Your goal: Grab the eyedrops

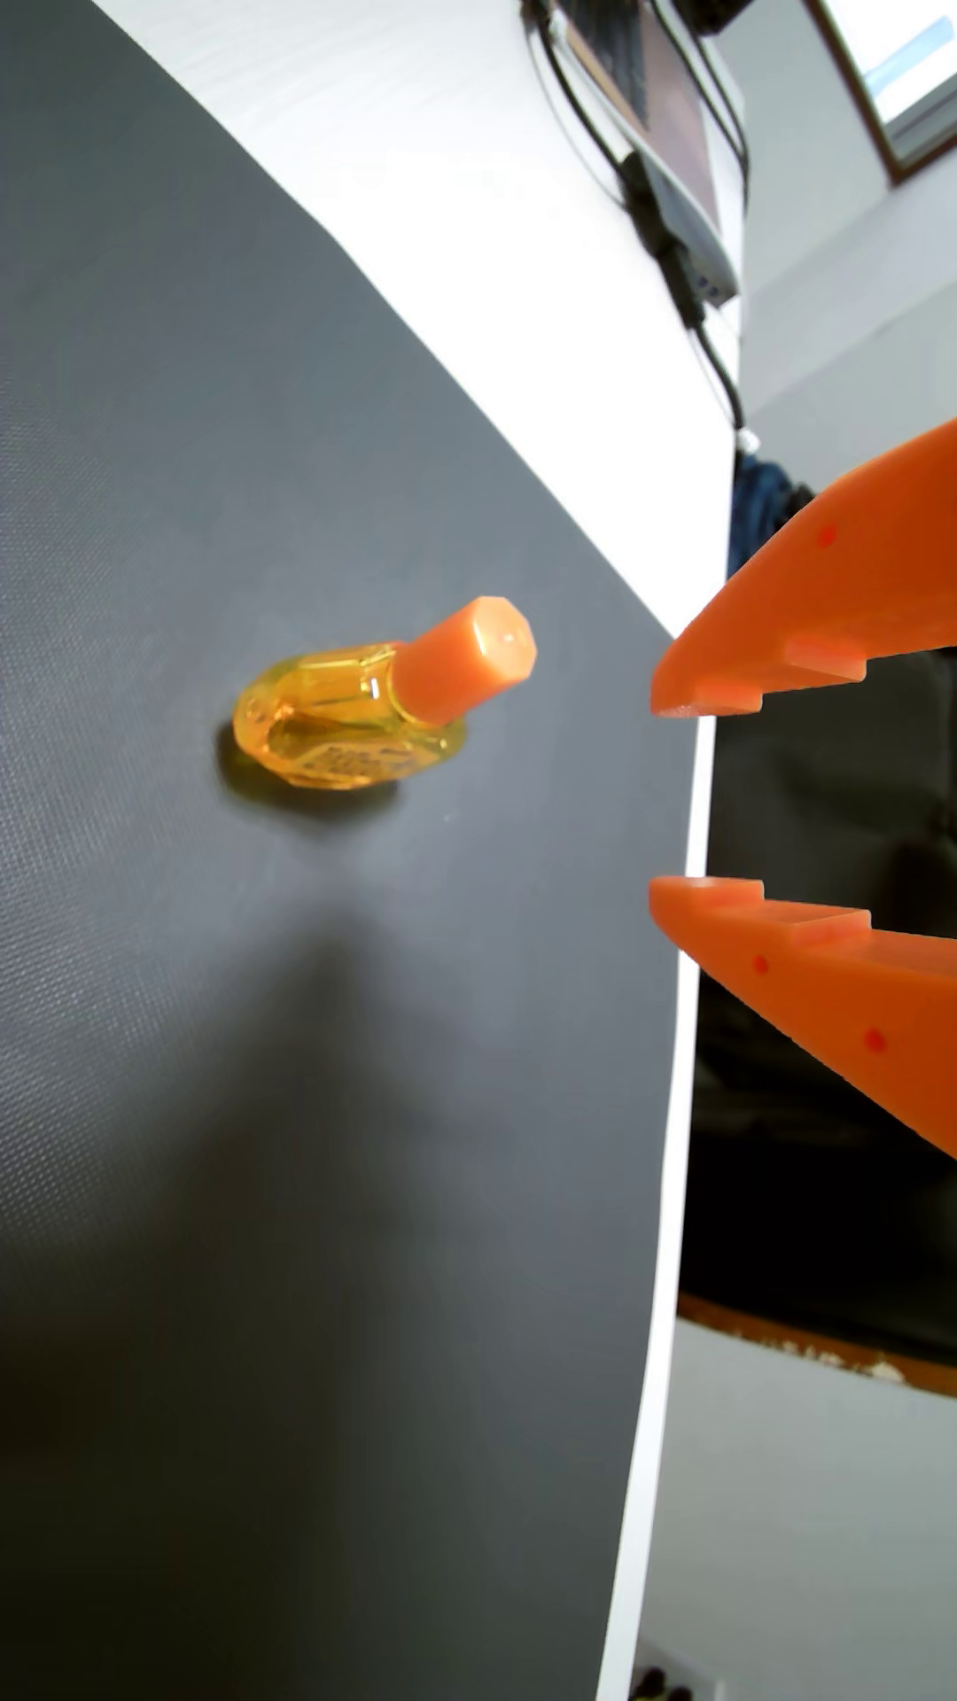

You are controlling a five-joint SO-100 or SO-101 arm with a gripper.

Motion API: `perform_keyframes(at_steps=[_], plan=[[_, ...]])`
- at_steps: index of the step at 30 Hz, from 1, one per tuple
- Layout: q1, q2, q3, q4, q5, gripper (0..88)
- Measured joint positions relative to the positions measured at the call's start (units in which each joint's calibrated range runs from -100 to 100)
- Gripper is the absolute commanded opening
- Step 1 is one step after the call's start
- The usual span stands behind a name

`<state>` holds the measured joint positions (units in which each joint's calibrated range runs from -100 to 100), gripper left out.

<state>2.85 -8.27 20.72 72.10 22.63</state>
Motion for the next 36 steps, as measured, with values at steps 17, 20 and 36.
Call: perform_keyframes(at_steps=[17,20,36], plan=[[-1.87,14.75,-20.59,8.11,0.16,10.6],[-2.70,14.75,-20.77,8.11,-0.73,10.6],[-5.47,20.35,-20.77,7.32,-1.73,13.6]])
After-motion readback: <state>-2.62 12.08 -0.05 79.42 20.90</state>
